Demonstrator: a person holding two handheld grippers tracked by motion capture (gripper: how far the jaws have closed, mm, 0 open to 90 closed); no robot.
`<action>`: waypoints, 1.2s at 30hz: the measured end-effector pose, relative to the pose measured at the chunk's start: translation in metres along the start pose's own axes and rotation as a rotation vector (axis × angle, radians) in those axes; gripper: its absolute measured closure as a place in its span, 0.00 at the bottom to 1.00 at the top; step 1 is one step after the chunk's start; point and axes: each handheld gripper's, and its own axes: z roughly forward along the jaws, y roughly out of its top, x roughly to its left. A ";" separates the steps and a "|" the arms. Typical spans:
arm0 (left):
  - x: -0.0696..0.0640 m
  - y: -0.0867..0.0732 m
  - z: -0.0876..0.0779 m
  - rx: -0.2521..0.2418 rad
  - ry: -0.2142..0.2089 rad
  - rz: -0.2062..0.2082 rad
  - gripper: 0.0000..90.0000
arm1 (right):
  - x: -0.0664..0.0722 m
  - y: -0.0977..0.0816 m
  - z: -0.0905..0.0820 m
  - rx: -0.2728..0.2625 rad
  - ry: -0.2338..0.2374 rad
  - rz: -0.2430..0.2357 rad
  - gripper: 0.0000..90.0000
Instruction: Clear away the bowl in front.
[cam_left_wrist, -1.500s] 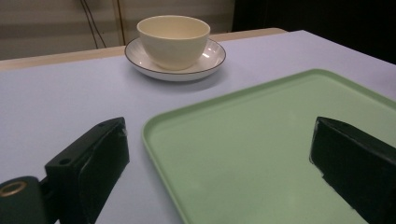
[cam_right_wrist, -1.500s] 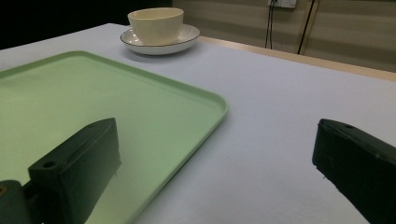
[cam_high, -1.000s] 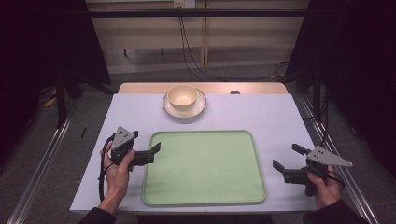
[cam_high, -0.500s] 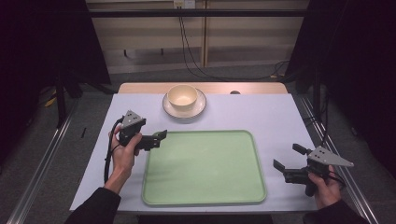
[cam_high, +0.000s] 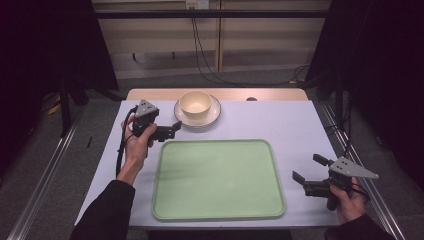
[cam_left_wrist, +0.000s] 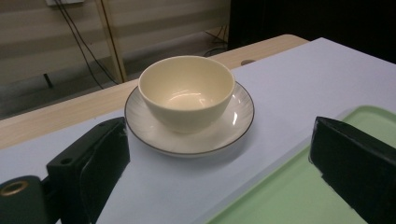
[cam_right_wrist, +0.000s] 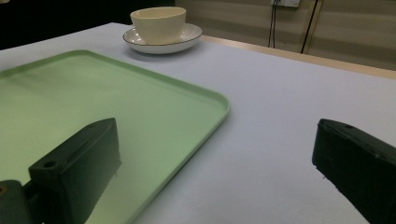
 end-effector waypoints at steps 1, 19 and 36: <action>0.001 0.001 0.002 -0.004 0.003 0.000 0.06 | 0.000 0.000 0.000 0.005 0.006 0.003 0.01; 0.025 0.020 0.042 0.046 0.037 -0.005 0.07 | 0.000 -0.001 0.000 0.001 0.012 0.007 0.01; 0.040 0.036 0.080 0.111 0.088 -0.003 0.15 | 0.001 -0.001 0.000 -0.008 0.017 -0.009 0.00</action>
